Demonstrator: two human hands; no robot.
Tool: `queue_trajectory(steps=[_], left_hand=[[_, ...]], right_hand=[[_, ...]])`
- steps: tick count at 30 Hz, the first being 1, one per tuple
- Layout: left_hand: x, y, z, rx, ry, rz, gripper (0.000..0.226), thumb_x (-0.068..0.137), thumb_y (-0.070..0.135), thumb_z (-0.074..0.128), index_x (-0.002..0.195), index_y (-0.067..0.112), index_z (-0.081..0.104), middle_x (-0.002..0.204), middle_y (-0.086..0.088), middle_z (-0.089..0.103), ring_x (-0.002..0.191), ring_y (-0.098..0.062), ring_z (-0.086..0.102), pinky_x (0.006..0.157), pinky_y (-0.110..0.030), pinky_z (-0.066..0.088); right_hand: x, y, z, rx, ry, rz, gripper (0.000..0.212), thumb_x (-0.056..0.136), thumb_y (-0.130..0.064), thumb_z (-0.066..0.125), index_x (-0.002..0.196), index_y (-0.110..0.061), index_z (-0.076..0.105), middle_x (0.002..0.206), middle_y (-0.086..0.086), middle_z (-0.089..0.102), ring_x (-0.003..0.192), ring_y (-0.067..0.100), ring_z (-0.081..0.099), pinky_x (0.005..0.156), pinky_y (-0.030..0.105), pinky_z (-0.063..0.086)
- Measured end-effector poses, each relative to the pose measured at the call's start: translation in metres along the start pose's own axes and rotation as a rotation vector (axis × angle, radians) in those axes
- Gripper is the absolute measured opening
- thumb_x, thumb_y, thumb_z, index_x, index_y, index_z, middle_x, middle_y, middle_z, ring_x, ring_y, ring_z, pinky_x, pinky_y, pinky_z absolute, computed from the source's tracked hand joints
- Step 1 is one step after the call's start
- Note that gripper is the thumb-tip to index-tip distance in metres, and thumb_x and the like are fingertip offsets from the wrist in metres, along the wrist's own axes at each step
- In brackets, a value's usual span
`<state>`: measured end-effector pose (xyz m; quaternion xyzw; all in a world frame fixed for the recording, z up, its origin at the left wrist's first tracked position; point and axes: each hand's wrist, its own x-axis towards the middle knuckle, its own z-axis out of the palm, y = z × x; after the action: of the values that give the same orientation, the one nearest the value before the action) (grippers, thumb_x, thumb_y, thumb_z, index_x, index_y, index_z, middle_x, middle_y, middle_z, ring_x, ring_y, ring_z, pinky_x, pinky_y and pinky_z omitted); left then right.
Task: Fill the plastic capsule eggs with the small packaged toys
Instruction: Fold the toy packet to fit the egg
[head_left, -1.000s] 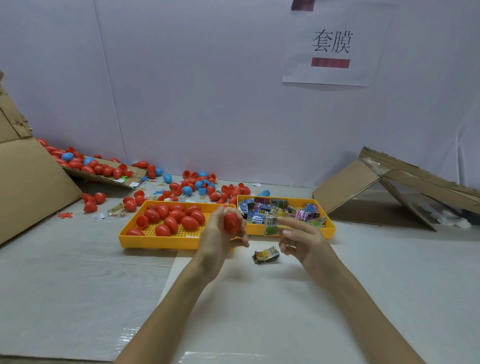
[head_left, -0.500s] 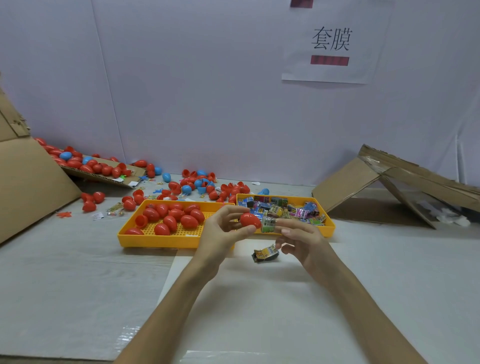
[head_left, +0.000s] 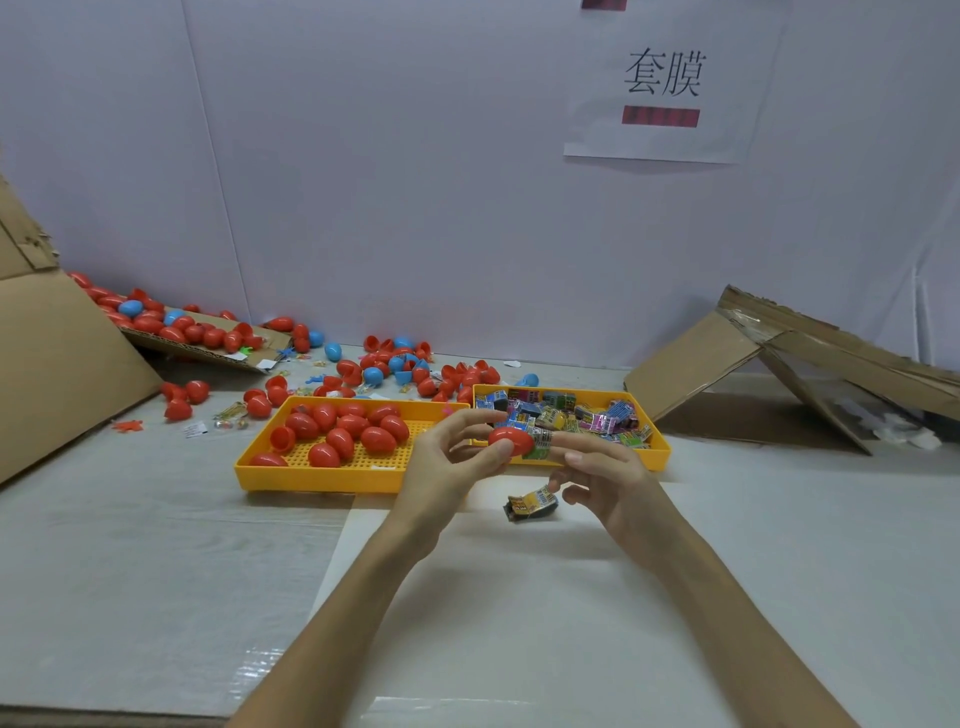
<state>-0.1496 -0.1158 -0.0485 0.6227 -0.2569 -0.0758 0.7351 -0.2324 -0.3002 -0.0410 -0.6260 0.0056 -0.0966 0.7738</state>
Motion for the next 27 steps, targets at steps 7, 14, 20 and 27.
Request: queue_trajectory(steps=[7, 14, 20, 27], left_hand=[[-0.0013, 0.0007, 0.0012, -0.02, -0.023, -0.032, 0.023, 0.09, 0.018, 0.074, 0.11, 0.029, 0.075, 0.1, 0.007, 0.076, 0.09, -0.019, 0.075, 0.075, -0.022, 0.058], [-0.0018, 0.0014, 0.0012, 0.028, -0.045, -0.007, 0.026, 0.089, 0.017, 0.075, 0.113, 0.025, 0.074, 0.105, 0.003, 0.076, 0.09, -0.018, 0.075, 0.081, -0.027, 0.06], [-0.0041, 0.0033, -0.0001, 0.054, -0.116, -0.011, 0.025, 0.089, 0.019, 0.076, 0.11, 0.032, 0.074, 0.102, 0.018, 0.075, 0.097, -0.014, 0.072, 0.082, -0.029, 0.061], [-0.0044, 0.002, 0.0004, 0.128, -0.166, -0.012, 0.024, 0.092, 0.016, 0.073, 0.114, 0.026, 0.076, 0.114, 0.006, 0.07, 0.096, -0.019, 0.07, 0.081, -0.029, 0.059]], right_hand=[[0.0002, 0.0, -0.0009, 0.023, 0.019, -0.001, 0.019, 0.076, -0.019, 0.068, 0.09, -0.015, 0.08, 0.091, 0.01, 0.069, 0.073, 0.021, 0.065, 0.061, 0.025, 0.048], [0.0006, 0.0006, -0.0019, 0.004, 0.022, 0.0, 0.03, 0.076, -0.019, 0.067, 0.103, -0.008, 0.075, 0.1, 0.015, 0.07, 0.073, 0.023, 0.065, 0.063, 0.027, 0.047], [0.0002, 0.0007, -0.0005, -0.018, 0.02, 0.002, 0.027, 0.076, -0.02, 0.067, 0.1, -0.009, 0.075, 0.095, 0.014, 0.07, 0.075, 0.023, 0.066, 0.062, 0.026, 0.048], [-0.001, 0.0004, 0.0015, -0.07, 0.02, 0.008, 0.019, 0.077, -0.021, 0.068, 0.09, -0.015, 0.08, 0.087, 0.013, 0.07, 0.075, 0.024, 0.068, 0.063, 0.027, 0.047]])
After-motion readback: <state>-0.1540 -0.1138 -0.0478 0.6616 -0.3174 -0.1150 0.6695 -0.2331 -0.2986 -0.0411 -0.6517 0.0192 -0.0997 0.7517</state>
